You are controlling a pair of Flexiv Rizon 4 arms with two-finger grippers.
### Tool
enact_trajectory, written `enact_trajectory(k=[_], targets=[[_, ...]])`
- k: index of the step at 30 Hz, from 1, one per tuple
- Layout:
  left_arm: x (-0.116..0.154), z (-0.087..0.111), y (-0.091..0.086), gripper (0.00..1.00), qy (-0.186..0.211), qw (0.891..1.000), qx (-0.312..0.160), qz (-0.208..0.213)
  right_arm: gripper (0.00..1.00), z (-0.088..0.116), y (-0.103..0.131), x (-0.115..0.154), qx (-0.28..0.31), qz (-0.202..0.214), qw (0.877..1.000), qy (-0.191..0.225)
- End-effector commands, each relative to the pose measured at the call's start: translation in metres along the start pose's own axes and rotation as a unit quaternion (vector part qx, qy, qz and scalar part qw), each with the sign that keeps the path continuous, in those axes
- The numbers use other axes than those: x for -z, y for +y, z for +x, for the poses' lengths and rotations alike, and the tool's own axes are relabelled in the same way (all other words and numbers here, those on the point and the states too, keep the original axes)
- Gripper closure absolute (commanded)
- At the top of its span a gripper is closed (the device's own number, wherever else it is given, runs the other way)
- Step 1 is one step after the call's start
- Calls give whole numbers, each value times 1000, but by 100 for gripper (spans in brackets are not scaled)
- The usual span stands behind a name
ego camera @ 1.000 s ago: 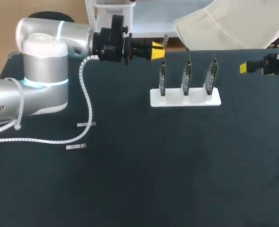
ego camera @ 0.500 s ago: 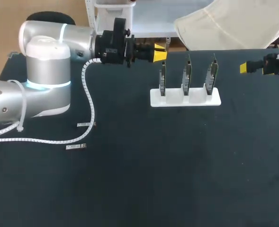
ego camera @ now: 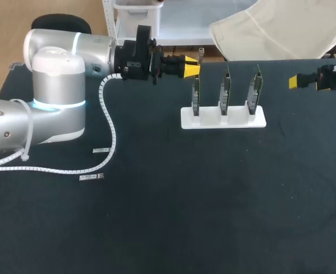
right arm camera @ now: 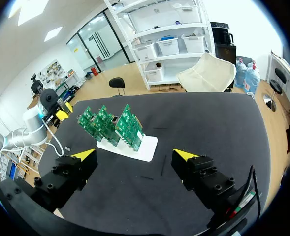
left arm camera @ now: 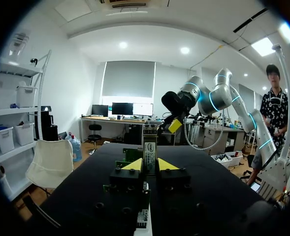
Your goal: Pick up the optical module with the left hand, and insert it into the network port with the right hand.
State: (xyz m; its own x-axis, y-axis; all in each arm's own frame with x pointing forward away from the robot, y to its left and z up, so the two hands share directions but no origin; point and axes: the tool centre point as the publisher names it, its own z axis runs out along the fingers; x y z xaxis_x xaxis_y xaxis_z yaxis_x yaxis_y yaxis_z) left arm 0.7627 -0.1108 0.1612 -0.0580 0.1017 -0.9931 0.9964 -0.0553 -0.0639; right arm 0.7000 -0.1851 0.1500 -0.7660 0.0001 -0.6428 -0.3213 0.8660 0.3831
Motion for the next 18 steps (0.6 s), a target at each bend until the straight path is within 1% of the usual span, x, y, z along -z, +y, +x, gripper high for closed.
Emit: enact_trajectory(k=[1, 7, 18], targets=[[-1, 1, 5, 100, 4, 1000, 0, 2, 0, 0, 0, 0, 0, 0, 1000, 0], [-1, 2, 12, 100, 16, 1000, -7, 0, 0, 0, 0, 0, 0, 0, 1000, 0], [1, 3, 17, 100, 11, 1000, -6, -10, 0, 0, 0, 0, 0, 0, 1000, 0]])
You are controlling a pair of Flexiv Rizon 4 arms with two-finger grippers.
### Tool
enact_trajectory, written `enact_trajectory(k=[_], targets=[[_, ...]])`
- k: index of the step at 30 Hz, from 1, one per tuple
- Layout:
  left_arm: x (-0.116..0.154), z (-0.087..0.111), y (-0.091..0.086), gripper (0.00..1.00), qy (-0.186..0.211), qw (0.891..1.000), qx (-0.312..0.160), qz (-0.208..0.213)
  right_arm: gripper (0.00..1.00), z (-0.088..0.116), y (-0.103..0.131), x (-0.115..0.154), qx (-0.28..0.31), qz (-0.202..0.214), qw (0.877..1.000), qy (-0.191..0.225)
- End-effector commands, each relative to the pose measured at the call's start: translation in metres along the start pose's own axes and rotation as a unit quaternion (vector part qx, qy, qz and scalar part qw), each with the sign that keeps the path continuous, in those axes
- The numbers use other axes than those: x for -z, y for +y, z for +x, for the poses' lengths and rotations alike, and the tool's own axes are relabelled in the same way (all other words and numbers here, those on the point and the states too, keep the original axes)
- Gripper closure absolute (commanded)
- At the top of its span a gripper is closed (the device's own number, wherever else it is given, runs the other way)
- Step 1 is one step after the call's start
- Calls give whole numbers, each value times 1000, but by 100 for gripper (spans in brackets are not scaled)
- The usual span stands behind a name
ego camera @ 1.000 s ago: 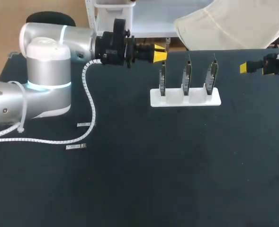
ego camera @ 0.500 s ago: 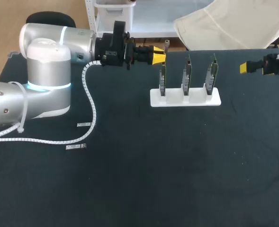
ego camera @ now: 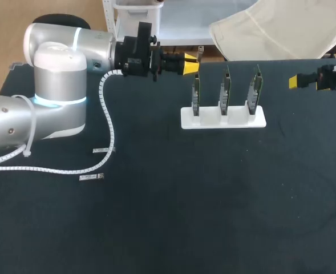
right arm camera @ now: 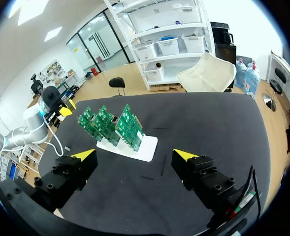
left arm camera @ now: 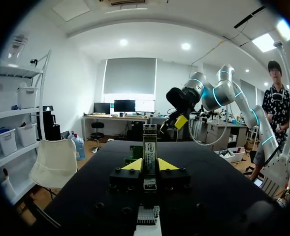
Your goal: Pick up the optical module with the left hand, and insert it into the network port with the right hand.
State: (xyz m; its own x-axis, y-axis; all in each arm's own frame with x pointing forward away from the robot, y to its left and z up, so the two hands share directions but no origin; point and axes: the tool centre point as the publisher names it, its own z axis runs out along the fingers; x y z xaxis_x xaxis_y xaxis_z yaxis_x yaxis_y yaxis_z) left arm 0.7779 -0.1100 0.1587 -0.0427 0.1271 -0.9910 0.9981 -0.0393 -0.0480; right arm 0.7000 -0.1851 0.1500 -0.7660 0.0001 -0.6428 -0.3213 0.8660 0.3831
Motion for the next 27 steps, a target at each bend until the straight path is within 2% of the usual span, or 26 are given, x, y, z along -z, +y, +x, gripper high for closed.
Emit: enact_trajectory(k=[1, 27], targets=[[-1, 1, 2, 100, -2, 1000, 3, -2, 0, 0, 0, 0, 0, 0, 1000, 0], [0, -2, -9, 100, -2, 1000, 10, -8, 0, 0, 0, 0, 0, 0, 1000, 0]])
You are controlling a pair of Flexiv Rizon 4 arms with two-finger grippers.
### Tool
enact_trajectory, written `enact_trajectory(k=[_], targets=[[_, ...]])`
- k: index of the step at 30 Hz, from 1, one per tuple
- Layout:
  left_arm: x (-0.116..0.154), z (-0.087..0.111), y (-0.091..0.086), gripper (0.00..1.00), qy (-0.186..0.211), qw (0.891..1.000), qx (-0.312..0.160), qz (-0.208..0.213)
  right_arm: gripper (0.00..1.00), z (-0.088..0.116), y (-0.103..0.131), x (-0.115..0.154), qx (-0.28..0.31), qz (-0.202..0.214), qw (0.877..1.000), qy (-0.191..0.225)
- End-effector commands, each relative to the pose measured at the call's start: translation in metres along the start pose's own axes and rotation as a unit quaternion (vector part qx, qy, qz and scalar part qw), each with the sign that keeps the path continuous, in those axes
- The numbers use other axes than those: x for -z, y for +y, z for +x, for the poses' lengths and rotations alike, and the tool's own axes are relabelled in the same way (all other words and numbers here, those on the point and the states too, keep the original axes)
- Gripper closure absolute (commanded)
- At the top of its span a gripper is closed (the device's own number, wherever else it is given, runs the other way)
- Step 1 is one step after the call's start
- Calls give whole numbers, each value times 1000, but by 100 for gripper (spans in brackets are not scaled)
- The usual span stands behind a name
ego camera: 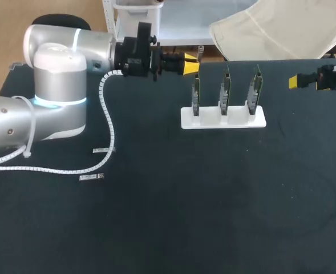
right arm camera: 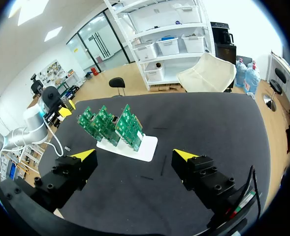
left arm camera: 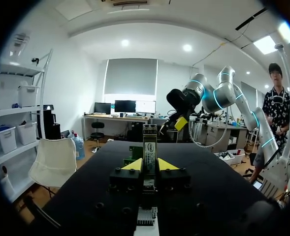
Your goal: Pick up the optical module with the left hand, and insert it into the network port with the right hand.
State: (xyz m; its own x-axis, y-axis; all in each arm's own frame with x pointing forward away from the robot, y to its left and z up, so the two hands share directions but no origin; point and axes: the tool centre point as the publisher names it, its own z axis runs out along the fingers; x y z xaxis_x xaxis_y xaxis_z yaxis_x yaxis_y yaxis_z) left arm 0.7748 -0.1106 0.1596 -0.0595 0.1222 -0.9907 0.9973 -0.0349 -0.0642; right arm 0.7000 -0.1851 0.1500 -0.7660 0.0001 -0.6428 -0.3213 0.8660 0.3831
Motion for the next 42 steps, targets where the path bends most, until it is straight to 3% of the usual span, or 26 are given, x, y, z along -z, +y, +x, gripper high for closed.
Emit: enact_trajectory(k=[1, 24, 26, 34, 42], targets=[[0, -1, -7, 100, 0, 1000, 2, -7, 0, 0, 0, 0, 0, 0, 1000, 0], [-1, -3, -11, 100, 3, 1000, -5, -3, 0, 0, 0, 0, 0, 0, 1000, 0], [-1, -3, -11, 100, 3, 1000, -5, -3, 0, -10, -8, 2, 12, 6, 1000, -6], [-1, -3, -11, 100, 3, 1000, -5, -3, 0, -48, 7, -3, 103, -62, 993, 4], [-1, -3, -11, 100, 3, 1000, -5, -3, 0, -60, 35, -21, 143, -113, 983, 15]])
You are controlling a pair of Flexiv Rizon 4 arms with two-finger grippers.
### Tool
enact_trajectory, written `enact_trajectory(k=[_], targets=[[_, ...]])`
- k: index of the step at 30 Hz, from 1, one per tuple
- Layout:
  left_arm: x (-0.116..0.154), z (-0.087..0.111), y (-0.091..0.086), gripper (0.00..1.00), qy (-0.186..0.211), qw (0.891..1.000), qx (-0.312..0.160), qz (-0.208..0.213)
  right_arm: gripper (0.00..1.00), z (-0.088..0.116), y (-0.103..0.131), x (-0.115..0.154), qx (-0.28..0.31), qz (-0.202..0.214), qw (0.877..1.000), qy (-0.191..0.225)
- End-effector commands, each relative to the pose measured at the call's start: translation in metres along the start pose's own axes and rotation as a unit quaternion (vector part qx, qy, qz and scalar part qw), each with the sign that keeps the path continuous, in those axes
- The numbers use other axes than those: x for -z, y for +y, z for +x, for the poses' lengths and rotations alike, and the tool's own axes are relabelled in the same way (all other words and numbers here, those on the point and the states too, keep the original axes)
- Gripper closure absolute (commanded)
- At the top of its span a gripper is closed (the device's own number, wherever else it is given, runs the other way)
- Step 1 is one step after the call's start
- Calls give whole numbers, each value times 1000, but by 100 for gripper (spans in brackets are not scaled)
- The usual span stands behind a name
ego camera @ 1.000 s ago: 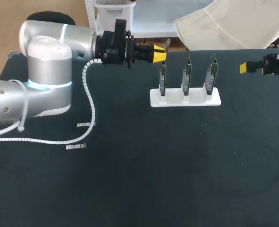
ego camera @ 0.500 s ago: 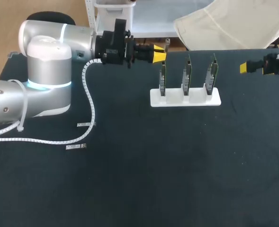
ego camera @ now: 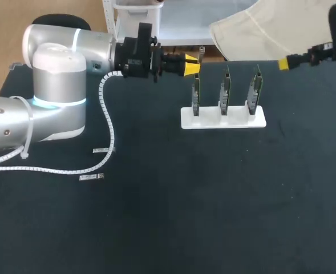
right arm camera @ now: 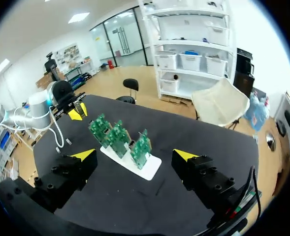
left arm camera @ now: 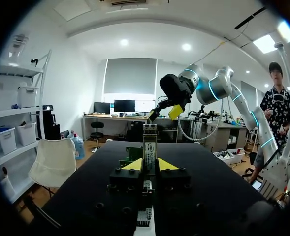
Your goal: Pick up the optical module with the left hand, and insert it into the network port with the right hand.
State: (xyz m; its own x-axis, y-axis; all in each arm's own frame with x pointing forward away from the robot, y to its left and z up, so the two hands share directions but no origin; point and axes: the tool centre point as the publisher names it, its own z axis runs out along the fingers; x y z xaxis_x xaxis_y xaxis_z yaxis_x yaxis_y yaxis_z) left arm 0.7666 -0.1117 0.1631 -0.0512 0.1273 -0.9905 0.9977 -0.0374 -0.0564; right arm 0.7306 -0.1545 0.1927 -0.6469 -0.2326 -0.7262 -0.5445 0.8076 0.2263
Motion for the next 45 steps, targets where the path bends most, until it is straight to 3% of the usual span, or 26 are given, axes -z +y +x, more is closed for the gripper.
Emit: enact_trajectory(k=[1, 6, 29, 36, 45], targets=[[0, 0, -2, 100, 0, 1000, -1, -3, 0, -10, 0, -19, 9, -90, 996, 1], [0, 0, -2, 100, 0, 1000, -1, -3, 0, -16, 10, -27, 21, -74, 997, -18], [0, 0, -2, 100, 0, 1000, -1, -3, 0, -16, 10, -27, 21, -74, 997, -18], [0, 0, -2, 100, 0, 1000, -1, -3, 0, -30, 35, -40, 108, -136, 985, -8], [0, 0, -2, 100, 0, 1000, -1, -3, 0, -40, 56, -44, 154, -214, 965, -6]])
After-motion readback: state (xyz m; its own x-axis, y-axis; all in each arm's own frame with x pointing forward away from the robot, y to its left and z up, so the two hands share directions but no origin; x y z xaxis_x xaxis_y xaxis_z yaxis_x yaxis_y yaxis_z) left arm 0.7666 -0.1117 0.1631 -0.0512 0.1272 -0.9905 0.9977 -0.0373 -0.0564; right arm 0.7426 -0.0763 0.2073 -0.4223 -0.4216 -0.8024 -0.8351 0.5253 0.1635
